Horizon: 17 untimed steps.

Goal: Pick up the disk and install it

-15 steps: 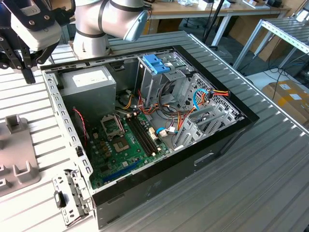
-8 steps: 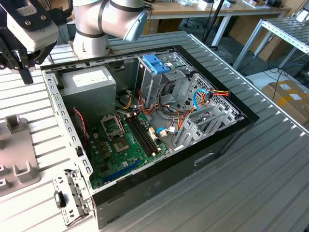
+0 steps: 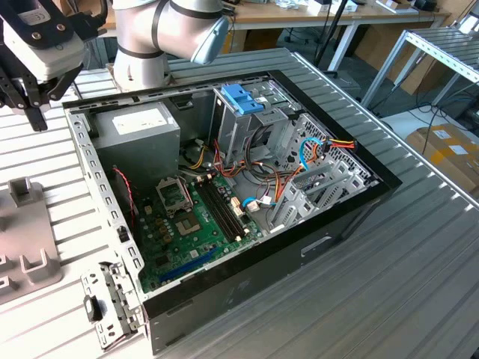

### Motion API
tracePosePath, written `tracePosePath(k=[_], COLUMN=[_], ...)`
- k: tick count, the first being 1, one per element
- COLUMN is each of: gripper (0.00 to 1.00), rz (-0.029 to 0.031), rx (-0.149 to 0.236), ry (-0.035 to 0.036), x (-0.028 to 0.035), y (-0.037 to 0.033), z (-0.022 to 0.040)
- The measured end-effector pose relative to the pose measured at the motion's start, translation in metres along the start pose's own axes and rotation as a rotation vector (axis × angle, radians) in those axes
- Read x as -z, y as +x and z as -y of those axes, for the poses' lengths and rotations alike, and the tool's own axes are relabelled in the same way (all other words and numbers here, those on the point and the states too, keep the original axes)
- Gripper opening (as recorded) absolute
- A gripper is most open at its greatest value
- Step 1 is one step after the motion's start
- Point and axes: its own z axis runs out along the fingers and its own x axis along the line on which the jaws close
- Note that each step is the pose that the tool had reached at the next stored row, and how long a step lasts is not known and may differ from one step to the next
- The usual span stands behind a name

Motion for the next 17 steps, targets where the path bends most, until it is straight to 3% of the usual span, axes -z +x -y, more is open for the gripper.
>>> tracePosePath(k=[17], gripper=[0.11], rz=[0.0000], rx=[0.000], ry=[0.0000], x=[0.0003], y=[0.0101], z=[0.0008])
